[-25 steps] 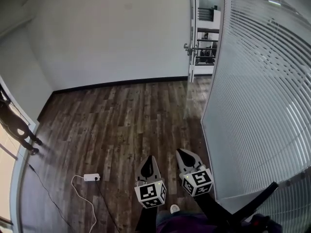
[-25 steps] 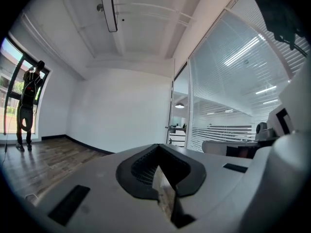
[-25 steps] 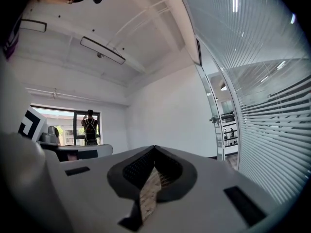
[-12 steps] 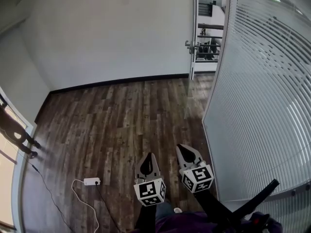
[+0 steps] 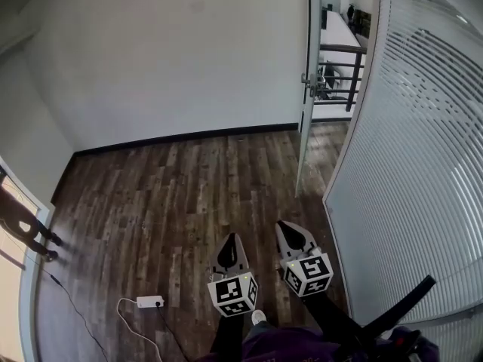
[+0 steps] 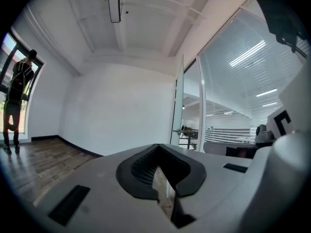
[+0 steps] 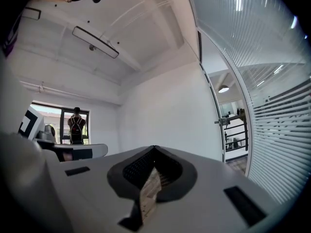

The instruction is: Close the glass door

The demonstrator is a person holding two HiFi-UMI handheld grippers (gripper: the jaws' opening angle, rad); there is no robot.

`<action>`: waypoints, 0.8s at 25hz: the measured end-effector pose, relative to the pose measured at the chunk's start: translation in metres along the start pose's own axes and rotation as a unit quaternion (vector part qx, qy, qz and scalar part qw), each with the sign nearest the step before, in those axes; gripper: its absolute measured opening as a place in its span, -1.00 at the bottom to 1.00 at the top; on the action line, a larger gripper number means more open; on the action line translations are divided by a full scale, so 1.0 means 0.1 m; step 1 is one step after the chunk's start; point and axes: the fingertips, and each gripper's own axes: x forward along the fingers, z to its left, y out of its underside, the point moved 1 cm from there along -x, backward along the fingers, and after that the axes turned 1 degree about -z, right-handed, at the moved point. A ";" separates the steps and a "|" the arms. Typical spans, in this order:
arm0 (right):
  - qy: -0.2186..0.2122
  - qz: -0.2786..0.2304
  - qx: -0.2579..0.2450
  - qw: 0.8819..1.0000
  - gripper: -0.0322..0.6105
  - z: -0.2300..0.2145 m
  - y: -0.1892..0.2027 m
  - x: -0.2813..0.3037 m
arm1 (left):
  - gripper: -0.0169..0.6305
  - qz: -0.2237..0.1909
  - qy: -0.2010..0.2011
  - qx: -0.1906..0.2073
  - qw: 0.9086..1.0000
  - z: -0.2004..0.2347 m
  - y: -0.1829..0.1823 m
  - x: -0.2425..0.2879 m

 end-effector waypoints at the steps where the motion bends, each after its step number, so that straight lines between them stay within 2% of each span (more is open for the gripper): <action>1: 0.004 0.000 0.002 1.000 -0.91 0.00 0.00 0.11 | -0.95 0.001 0.001 0.003 1.000 0.08 -0.01 0.08; 10: 0.016 0.008 0.003 1.000 -0.91 0.01 0.18 0.71 | -0.95 0.008 0.007 -0.008 1.000 0.54 0.11 0.59; 16: 0.014 0.017 0.003 1.000 -0.91 -0.16 0.26 1.08 | -0.95 0.013 -0.008 -0.011 1.000 0.70 0.20 0.93; 20: 0.001 0.019 0.004 1.000 -0.91 -0.34 0.22 1.54 | -0.95 0.015 -0.022 -0.015 1.000 0.80 0.19 1.35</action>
